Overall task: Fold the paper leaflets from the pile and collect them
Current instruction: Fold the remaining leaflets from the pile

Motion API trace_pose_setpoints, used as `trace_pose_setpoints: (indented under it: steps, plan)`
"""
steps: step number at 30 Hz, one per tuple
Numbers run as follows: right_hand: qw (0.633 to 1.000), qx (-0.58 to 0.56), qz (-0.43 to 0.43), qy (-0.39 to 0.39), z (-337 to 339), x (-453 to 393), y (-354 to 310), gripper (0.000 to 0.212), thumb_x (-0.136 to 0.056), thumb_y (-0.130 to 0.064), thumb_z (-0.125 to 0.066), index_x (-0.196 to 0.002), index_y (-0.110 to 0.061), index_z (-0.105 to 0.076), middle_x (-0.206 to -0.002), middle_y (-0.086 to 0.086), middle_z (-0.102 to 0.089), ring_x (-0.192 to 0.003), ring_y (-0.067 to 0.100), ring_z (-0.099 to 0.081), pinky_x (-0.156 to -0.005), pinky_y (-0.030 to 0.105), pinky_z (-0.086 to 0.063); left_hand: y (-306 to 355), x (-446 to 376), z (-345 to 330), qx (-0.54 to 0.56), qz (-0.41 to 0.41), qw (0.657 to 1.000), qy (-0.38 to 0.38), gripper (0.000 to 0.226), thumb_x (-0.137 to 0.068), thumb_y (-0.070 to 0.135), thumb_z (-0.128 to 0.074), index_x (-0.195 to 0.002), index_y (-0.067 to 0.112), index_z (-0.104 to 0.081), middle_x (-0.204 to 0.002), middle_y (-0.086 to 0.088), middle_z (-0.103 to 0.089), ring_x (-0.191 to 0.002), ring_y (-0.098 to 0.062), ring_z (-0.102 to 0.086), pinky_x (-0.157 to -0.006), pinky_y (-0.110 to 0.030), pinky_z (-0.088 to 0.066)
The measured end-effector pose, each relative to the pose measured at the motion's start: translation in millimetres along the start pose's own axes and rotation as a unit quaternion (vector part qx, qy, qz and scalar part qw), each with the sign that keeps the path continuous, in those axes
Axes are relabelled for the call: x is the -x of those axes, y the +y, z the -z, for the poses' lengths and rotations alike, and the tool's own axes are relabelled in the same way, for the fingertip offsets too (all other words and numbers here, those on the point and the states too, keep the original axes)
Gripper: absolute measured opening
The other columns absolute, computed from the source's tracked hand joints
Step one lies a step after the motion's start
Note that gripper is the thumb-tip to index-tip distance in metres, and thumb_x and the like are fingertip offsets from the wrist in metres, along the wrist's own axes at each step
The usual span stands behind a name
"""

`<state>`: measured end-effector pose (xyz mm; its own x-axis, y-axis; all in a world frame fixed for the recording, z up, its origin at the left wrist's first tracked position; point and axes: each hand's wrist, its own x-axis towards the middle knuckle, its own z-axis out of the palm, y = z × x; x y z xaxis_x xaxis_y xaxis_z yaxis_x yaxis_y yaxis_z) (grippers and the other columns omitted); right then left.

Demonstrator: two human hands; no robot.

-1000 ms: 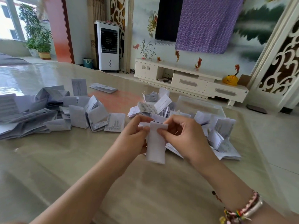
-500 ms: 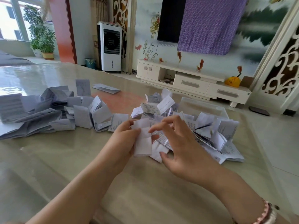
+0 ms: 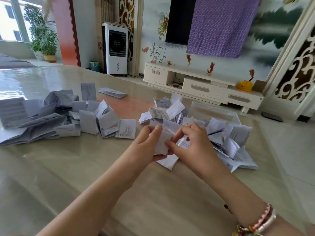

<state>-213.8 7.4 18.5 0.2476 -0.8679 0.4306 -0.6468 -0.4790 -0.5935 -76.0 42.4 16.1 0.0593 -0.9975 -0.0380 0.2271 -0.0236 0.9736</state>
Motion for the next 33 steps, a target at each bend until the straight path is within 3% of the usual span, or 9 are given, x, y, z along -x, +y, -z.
trace_pose_setpoints:
  steps: [2, 6, 8, 10, 15, 22, 26, 30, 33]
  plan:
    - [1.0, 0.02, 0.005, -0.004, -0.7, 0.0, 0.8, 0.027, -0.075, -0.035, -0.077, -0.071, -0.033, -0.05, -0.091, -0.011, -0.048, -0.096, 0.005, -0.037, -0.08, 0.021, -0.031, -2.3, -1.4, -1.6, -0.044, -0.028, 0.999, -0.003, 0.008, -0.1, 0.016, -0.044, -0.103, 0.016, -0.052, -0.089, -0.002, -0.064, -0.066, -0.014, -0.066, -0.077, -0.033, -0.055]
    - [1.0, 0.025, 0.014, 0.005, 12.0, -2.8, 4.4, 0.023, -0.076, -0.036, -0.075, -0.089, -0.034, -0.056, -0.097, -0.012, -0.051, -0.092, 0.0, -0.039, -0.079, 0.014, -0.033, -3.1, -8.7, 3.9, -0.104, -0.049, 0.993, 0.01, 0.021, -0.099, -0.004, -0.036, -0.104, 0.015, -0.046, -0.095, -0.007, -0.063, -0.062, -0.016, -0.064, -0.074, -0.037, -0.054]
    - [0.999, 0.038, -0.007, 0.035, 25.8, -8.9, 9.1, 0.02, -0.08, -0.032, -0.073, -0.095, -0.031, -0.06, -0.1, -0.011, -0.052, -0.099, 0.008, -0.043, -0.086, 0.023, -0.037, -1.4, -10.7, 8.1, -0.119, -0.052, 0.991, 0.017, 0.024, -0.098, -0.005, -0.035, -0.106, 0.014, -0.047, -0.099, -0.01, -0.064, -0.063, -0.016, -0.065, -0.078, -0.038, -0.056]
    - [0.996, 0.071, -0.028, 0.049, 39.3, -15.0, 13.1, 0.019, -0.082, -0.03, -0.071, -0.097, -0.029, -0.061, -0.103, -0.009, -0.053, -0.106, 0.017, -0.045, -0.09, 0.032, -0.04, 1.4, -12.2, 11.8, -0.108, -0.06, 0.992, 0.034, 0.026, -0.097, -0.007, -0.033, -0.112, 0.011, -0.044, -0.098, -0.013, -0.064, -0.059, -0.013, -0.066, -0.068, -0.029, -0.057]
    - [0.975, 0.139, -0.075, -0.154, 48.0, -10.9, 7.8, 0.033, -0.081, -0.04, -0.07, -0.111, -0.04, -0.057, -0.097, -0.029, -0.039, -0.118, 0.011, -0.035, -0.097, 0.032, -0.033, 7.1, -13.8, 20.3, -0.132, -0.076, 0.985, 0.082, 0.036, -0.097, -0.006, -0.033, -0.096, 0.03, -0.037, -0.106, -0.017, -0.06, -0.058, -0.016, -0.068, -0.065, -0.032, -0.058]
    - [0.941, 0.285, -0.073, -0.167, 25.3, -5.4, 12.5, 0.048, -0.084, -0.048, -0.06, -0.123, -0.032, -0.039, -0.125, -0.009, -0.052, -0.123, 0.019, -0.035, -0.086, 0.034, -0.02, 2.2, -13.3, 21.5, -0.18, -0.053, 0.98, 0.059, 0.043, -0.094, -0.009, -0.025, -0.081, 0.01, -0.061, -0.101, -0.006, -0.064, -0.063, -0.012, -0.068, -0.062, -0.023, -0.053]
    - [0.951, 0.273, -0.062, -0.132, 26.0, -7.1, 8.5, 0.044, -0.084, -0.04, -0.062, -0.119, -0.031, -0.038, -0.116, -0.009, -0.052, -0.118, 0.02, -0.037, -0.086, 0.035, -0.026, -1.9, -13.5, 19.9, -0.217, -0.064, 0.971, 0.072, 0.041, -0.097, -0.001, -0.03, -0.082, 0.014, -0.064, -0.095, -0.003, -0.063, -0.068, -0.013, -0.067, -0.068, -0.029, -0.054]
    - [0.979, 0.176, -0.061, -0.087, 31.0, -3.8, 8.2, 0.011, -0.087, -0.03, -0.065, -0.096, -0.027, -0.058, -0.092, -0.011, -0.064, -0.1, 0.017, -0.056, -0.092, 0.037, -0.04, -10.2, -16.4, 20.3, -0.252, -0.086, 0.961, 0.075, 0.023, -0.093, 0.004, -0.048, -0.089, 0.021, -0.063, -0.099, -0.001, -0.065, -0.084, -0.018, -0.067, -0.085, -0.046, -0.055]
    - [0.993, 0.111, -0.028, -0.015, 36.8, -0.3, 4.2, 0.004, -0.085, -0.028, -0.069, -0.082, -0.027, -0.066, -0.077, -0.01, -0.066, -0.08, 0.014, -0.061, -0.081, 0.033, -0.045, -13.3, -14.8, 16.7, -0.305, -0.135, 0.941, 0.057, 0.014, -0.087, 0.029, -0.068, -0.099, 0.027, -0.062, -0.107, 0.005, -0.061, -0.099, -0.01, -0.058, -0.092, -0.031, -0.047]
